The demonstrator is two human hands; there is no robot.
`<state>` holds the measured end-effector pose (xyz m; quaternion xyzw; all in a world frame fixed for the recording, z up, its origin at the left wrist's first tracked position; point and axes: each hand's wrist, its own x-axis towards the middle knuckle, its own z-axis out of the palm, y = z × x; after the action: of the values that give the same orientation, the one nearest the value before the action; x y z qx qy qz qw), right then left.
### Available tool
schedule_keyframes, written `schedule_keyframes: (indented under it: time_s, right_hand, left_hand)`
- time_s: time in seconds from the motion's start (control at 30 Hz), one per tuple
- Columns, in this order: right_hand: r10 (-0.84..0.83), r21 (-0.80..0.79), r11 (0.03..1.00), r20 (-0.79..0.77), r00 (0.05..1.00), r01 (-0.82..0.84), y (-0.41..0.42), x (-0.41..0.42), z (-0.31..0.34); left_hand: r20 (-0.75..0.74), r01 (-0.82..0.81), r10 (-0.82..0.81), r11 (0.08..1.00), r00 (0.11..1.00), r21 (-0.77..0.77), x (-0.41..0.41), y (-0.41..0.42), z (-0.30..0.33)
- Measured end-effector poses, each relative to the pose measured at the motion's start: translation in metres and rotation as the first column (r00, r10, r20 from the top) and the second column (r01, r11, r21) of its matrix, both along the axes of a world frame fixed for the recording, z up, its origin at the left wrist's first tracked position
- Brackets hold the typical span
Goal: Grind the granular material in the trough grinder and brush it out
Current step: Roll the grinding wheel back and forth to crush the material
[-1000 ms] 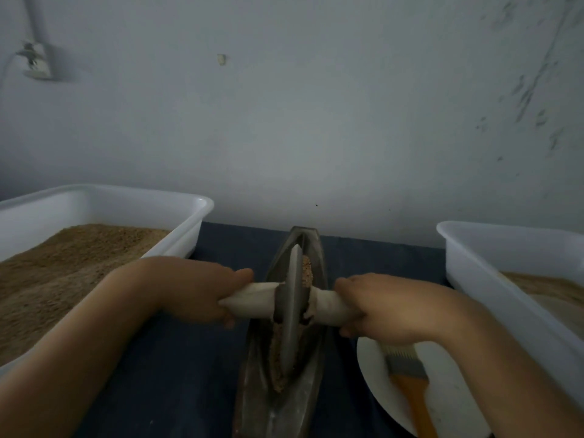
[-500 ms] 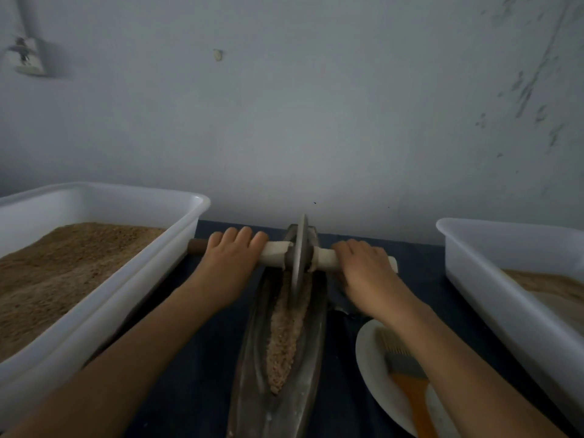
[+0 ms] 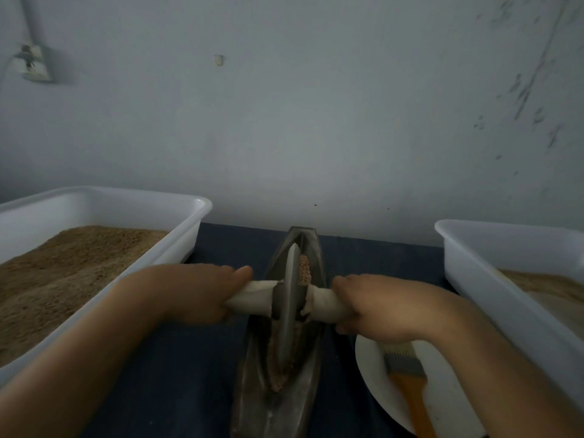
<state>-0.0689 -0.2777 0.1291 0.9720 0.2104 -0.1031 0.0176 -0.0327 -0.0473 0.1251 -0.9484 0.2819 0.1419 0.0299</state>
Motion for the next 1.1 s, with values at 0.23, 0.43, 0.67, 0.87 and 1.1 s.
schedule_keyframes:
  time_s: [0.23, 0.43, 0.67, 0.87, 1.1]
  right_hand:
    - [-0.048, 0.031, 0.998, 0.038, 0.998, 0.047, -0.001, 0.01, -0.008]
    - [-0.072, 0.058, 0.997, 0.451, 0.889, 0.051, -0.01, 0.047, -0.039]
    - [-0.119, 0.091, 0.992, 0.543, 0.832, 0.082, -0.01, 0.056, -0.05]
    - [-0.066, -0.007, 0.997, 0.361, 0.93, 0.073, -0.002, 0.033, -0.032]
    - [-0.005, 0.007, 1.0, -0.015, 1.0, 0.005, 0.0, -0.001, 0.002]
  left_hand:
    - [0.037, -0.01, 0.011, 1.0, 0.999, -0.024, 0.009, -0.004, -0.004]
    - [0.4, -0.085, 0.111, 0.993, 0.91, -0.083, 0.039, -0.015, -0.031]
    - [0.653, -0.058, 0.167, 0.981, 0.738, -0.186, 0.051, -0.023, -0.052]
    - [0.454, -0.016, 0.059, 0.995, 0.889, -0.098, 0.034, -0.008, -0.037]
    - [-0.033, 0.02, -0.02, 0.999, 0.999, -0.025, 0.002, 0.002, 0.001]
